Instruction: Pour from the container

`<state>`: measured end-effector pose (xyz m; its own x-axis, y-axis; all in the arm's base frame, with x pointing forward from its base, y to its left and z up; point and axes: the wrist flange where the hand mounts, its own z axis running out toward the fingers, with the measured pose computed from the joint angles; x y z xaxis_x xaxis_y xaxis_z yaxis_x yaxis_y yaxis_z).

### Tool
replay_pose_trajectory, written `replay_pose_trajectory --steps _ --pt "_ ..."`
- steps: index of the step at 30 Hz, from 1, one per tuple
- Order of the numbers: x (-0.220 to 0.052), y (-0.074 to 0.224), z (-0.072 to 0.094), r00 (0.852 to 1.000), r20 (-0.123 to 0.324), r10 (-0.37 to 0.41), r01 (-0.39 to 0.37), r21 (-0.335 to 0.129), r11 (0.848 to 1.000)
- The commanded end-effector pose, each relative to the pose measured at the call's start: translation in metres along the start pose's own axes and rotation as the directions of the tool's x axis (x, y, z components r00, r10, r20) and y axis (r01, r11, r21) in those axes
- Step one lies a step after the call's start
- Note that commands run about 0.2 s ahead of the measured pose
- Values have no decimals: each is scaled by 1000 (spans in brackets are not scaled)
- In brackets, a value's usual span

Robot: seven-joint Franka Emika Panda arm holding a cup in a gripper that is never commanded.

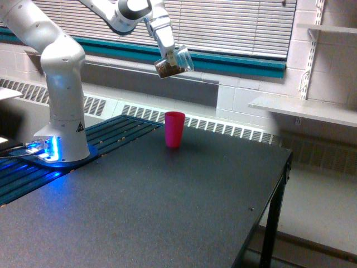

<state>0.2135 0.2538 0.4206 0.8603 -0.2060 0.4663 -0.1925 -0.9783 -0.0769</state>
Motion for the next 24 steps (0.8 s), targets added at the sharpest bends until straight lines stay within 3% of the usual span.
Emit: replay_pose_trajectory --steps 1,24 --pt "-12 -6 4 992 5 124 -124 -20 992" --pt "-26 -24 25 943 87 321 -316 -64 947"
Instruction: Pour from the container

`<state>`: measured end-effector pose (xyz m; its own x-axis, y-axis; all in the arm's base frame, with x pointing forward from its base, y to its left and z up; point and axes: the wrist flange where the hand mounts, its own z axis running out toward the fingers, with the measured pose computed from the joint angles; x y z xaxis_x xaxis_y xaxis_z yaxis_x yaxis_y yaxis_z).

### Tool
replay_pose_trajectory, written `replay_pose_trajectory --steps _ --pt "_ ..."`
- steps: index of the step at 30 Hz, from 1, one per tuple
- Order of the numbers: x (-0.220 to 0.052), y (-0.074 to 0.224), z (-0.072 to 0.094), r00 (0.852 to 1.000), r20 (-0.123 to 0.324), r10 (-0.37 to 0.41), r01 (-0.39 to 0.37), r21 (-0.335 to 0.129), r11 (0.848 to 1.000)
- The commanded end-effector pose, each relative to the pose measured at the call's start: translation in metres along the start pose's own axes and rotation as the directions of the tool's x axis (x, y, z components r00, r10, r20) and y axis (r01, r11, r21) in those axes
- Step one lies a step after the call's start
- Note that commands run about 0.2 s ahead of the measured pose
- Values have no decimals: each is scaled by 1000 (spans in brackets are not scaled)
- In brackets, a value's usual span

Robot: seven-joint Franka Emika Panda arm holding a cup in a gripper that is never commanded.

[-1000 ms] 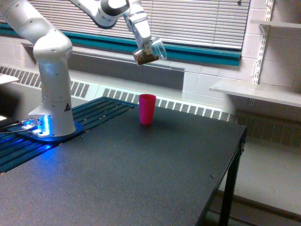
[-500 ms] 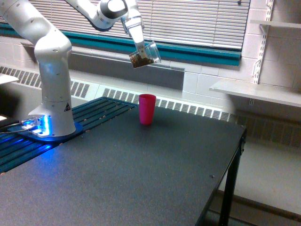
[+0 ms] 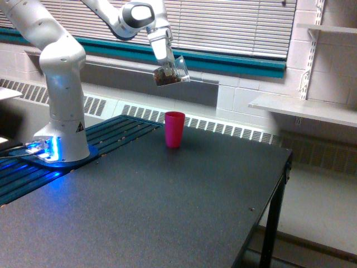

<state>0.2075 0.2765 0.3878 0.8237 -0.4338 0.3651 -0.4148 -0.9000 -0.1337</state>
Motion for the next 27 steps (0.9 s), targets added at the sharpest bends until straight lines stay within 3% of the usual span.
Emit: replay_pose_trajectory --steps 1,11,27 --pt "-2 -6 0 995 17 95 -95 -3 995" --pt "-15 -6 -1 984 72 161 -159 -40 986" --pt "-16 4 13 945 128 301 -291 -87 953"
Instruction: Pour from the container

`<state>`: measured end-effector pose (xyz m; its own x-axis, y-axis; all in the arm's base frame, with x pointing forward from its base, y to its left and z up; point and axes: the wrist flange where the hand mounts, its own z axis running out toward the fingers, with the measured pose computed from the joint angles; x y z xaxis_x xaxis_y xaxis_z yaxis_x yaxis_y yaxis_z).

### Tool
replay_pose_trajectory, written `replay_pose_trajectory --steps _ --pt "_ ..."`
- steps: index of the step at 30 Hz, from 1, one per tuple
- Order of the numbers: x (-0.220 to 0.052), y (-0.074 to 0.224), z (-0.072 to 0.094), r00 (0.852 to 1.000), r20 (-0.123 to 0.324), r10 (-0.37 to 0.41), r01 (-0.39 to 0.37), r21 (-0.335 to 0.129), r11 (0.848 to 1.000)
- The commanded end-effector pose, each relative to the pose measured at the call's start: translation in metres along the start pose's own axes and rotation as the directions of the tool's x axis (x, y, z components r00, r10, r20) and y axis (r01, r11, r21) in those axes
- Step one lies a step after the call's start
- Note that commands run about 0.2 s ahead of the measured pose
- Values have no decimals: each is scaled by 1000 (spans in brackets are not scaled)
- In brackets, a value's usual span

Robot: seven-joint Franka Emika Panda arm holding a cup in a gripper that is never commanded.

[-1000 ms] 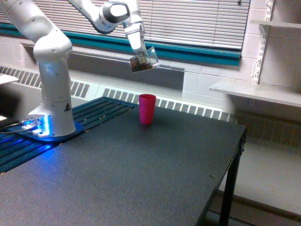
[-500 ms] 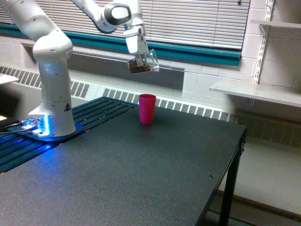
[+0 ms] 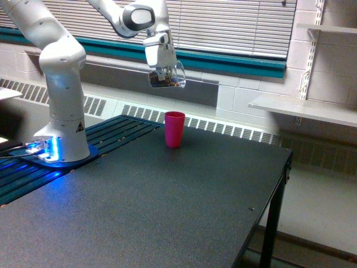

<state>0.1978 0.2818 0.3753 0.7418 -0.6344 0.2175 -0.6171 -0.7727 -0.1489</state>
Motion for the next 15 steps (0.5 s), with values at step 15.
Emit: replay_pose_trajectory --steps 15 --pt "-9 0 14 990 92 108 -107 -12 994"
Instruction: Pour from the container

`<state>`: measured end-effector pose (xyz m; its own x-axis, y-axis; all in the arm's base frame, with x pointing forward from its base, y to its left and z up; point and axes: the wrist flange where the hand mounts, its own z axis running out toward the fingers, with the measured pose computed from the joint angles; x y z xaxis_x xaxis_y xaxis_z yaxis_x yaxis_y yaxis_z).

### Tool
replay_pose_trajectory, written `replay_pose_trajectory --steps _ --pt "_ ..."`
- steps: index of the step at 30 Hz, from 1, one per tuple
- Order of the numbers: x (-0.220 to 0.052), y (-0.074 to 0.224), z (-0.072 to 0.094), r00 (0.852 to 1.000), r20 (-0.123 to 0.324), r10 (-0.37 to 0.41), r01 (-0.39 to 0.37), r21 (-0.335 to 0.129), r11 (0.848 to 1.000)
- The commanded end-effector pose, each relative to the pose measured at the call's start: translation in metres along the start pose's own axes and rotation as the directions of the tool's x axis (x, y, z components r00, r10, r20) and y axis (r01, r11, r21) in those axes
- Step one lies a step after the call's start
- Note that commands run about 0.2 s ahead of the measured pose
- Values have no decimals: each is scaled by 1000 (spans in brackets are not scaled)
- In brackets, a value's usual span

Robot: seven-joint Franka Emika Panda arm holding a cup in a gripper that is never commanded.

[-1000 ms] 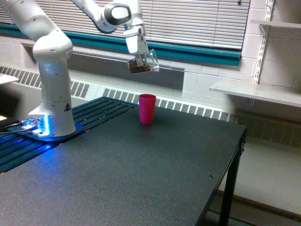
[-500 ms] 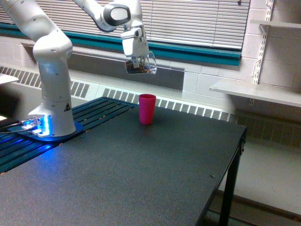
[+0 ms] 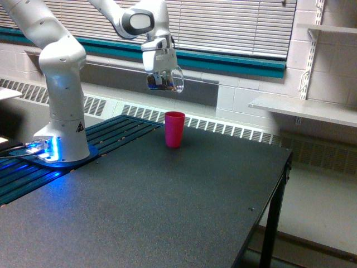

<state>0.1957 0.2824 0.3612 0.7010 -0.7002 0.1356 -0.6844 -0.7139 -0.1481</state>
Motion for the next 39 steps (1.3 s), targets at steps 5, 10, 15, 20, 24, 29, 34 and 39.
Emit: replay_pose_trajectory --steps 5,10,15,20,24,29,34,39 --pt "-7 -6 2 999 44 31 -32 17 999" --pt "-8 -7 5 997 59 49 -50 13 999" --pt "-6 -6 10 995 72 76 -76 4 997" --pt "-5 -4 14 990 95 102 -102 -4 995" --pt "-7 -2 16 987 113 111 -111 -10 994" --pt "-10 -3 17 984 137 117 -117 -8 993" --pt "-14 -4 17 981 155 117 -119 -1 993" --pt "-18 -5 17 976 181 117 -120 2 993"
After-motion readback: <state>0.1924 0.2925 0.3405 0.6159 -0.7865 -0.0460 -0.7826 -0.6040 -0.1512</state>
